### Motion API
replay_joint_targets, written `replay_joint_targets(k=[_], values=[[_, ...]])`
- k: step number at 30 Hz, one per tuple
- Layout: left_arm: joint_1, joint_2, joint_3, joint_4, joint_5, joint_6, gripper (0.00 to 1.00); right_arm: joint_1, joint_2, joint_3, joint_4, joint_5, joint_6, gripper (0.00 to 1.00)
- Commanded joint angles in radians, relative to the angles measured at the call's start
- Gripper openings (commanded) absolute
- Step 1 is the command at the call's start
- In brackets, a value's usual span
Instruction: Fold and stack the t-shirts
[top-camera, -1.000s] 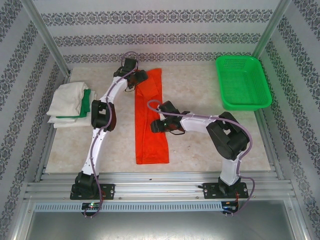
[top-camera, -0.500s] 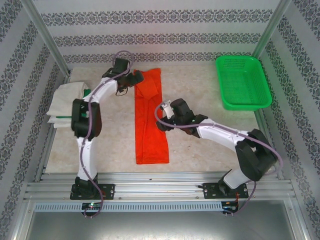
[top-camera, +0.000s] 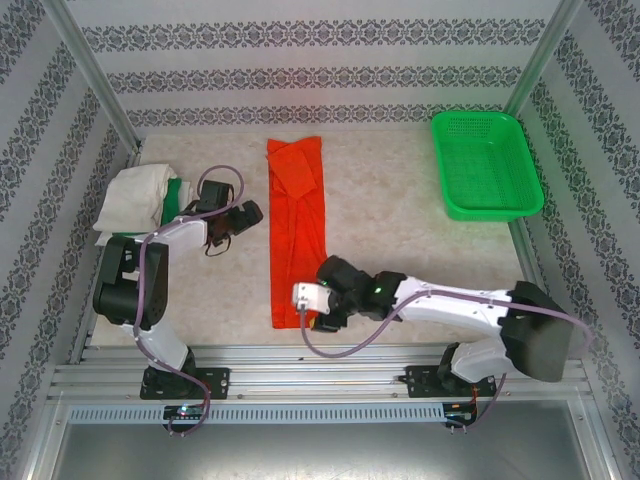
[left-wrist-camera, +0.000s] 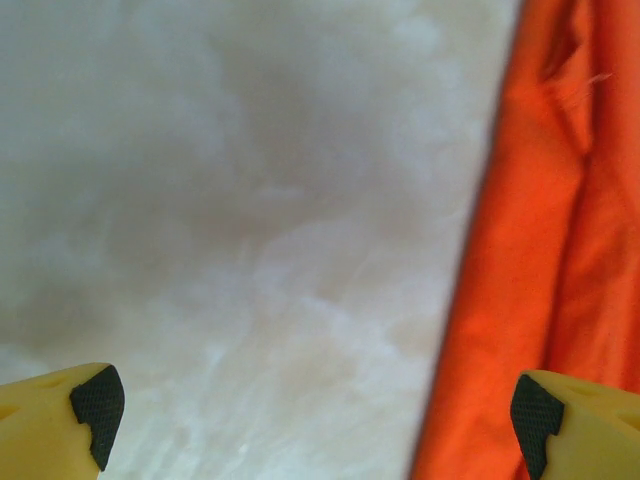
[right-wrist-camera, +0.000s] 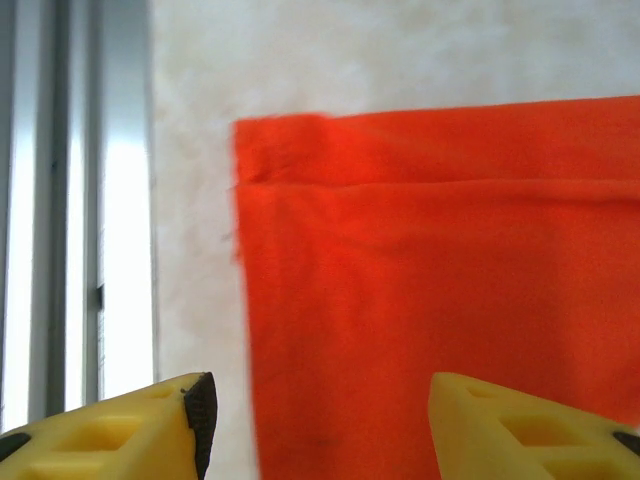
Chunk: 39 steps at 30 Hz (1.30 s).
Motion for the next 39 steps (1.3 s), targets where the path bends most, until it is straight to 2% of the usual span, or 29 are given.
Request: replay_joint_targets(k=[1,7,15,21,26,31,39], values=[[0.018,-0.056,-0.036,0.084,-0.009,-0.013,1.00,0.050,0.090,0.050,-0.070,0.080,-0.086,0.58],[0.027,-0.050,-0.069,0.095,0.008,-0.009,1.00,0.061,0.199,0.088,-0.002,0.093,-0.080,0.54],[0.039,-0.035,-0.068,0.113,0.014,-0.004,1.00,0.057,0.294,0.129,0.029,0.008,-0.068,0.49],[0.044,-0.021,-0.074,0.120,0.025,-0.002,1.00,0.051,0.359,0.157,-0.011,0.007,-0.074,0.46],[0.050,-0.018,-0.079,0.126,0.031,0.001,1.00,0.043,0.387,0.182,-0.059,0.013,-0.080,0.31],[0.055,-0.018,-0.082,0.128,0.036,0.002,1.00,0.043,0.380,0.200,-0.096,0.030,-0.089,0.00],[0.056,-0.034,-0.090,0.126,0.043,0.008,1.00,0.045,0.284,0.198,-0.182,0.026,-0.084,0.00]])
